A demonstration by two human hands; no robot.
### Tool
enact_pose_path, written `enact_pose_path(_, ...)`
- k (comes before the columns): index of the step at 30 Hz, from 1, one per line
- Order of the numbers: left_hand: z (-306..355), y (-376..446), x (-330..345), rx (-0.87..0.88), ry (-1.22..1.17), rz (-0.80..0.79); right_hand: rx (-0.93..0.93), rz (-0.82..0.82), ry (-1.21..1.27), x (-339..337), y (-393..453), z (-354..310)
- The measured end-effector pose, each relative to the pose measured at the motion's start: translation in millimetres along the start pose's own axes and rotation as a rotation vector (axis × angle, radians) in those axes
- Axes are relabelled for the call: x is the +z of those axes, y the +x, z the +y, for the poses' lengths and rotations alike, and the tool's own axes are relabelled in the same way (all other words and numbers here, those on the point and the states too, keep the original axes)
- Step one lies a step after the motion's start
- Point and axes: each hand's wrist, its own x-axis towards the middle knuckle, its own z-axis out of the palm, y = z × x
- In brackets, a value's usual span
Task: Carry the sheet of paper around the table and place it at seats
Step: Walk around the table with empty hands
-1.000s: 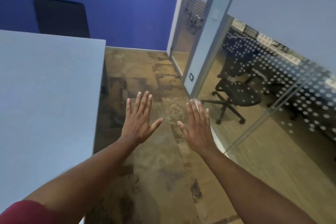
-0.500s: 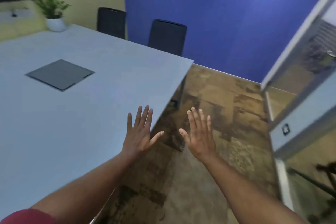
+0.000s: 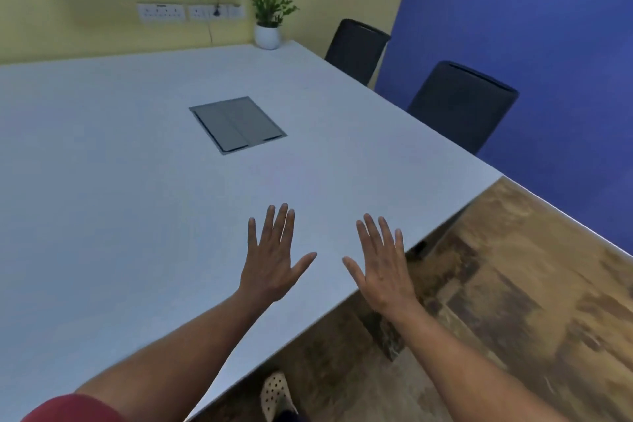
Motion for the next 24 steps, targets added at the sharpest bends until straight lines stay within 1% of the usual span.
enact_pose_path(5,-13.8,55.8,43.4,-0.104,-0.027,-0.018,-0.140,-0.060,-0.006,26.7,76.0,25.0)
enact_pose_path(8,-23.9,94.4,59.8,-0.090,-0.023,0.023,-0.223,-0.044,-0.052,33.3,128.0,42.8)
enact_pose_path(11,-36.8,128.5,63.9,-0.145,-0.034,-0.001,-0.211,-0.083,0.007,40.4,178.2,46.7)
enact_pose_path(13,-42.4,138.0,72.6,-0.181,-0.024,0.012,-0.241,-0.082,0.037,54.1,197.2,49.3)
enact_pose_path(15,-47.9,148.2,79.7,-0.206,-0.019,0.015,-0.313,-0.070,0.053,67.6,220.2,52.1)
enact_pose_path(20,-59.8,160.5,101.6,-0.308,0.026,-0.005,-0.406,-0.112,0.110,106.4,275.5,57.3)
enact_pose_path(24,-70.7,171.4,115.8,-0.355,0.090,-0.049,-0.489,-0.157,0.159,139.7,312.0,65.5)
